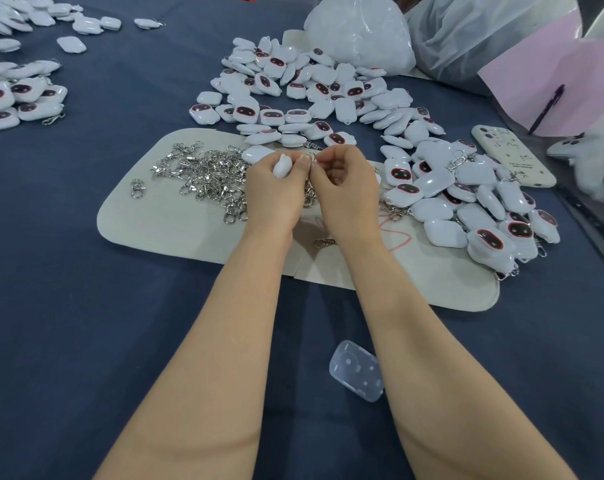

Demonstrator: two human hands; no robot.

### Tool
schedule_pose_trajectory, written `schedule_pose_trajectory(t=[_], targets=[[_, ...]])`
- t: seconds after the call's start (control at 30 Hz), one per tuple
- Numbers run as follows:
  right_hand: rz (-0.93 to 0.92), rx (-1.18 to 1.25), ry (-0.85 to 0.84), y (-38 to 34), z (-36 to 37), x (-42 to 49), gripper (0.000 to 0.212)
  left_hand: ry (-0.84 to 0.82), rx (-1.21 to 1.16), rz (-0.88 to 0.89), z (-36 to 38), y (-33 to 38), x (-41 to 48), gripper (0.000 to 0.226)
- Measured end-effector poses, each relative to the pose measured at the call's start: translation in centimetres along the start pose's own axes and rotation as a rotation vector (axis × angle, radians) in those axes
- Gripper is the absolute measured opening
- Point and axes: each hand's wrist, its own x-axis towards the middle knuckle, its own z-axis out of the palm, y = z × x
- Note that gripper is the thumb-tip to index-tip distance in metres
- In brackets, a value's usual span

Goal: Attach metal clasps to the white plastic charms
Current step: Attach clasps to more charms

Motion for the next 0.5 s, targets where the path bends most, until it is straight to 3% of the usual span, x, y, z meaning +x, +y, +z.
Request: schedule_pose_trajectory(t=[0.5], targets=[[-0.001, -0.027, 0.001, -0.10, 0.07, 0.03, 0.010, -0.003, -0.005, 0.011, 0.01, -0.20, 0.23, 0.019]])
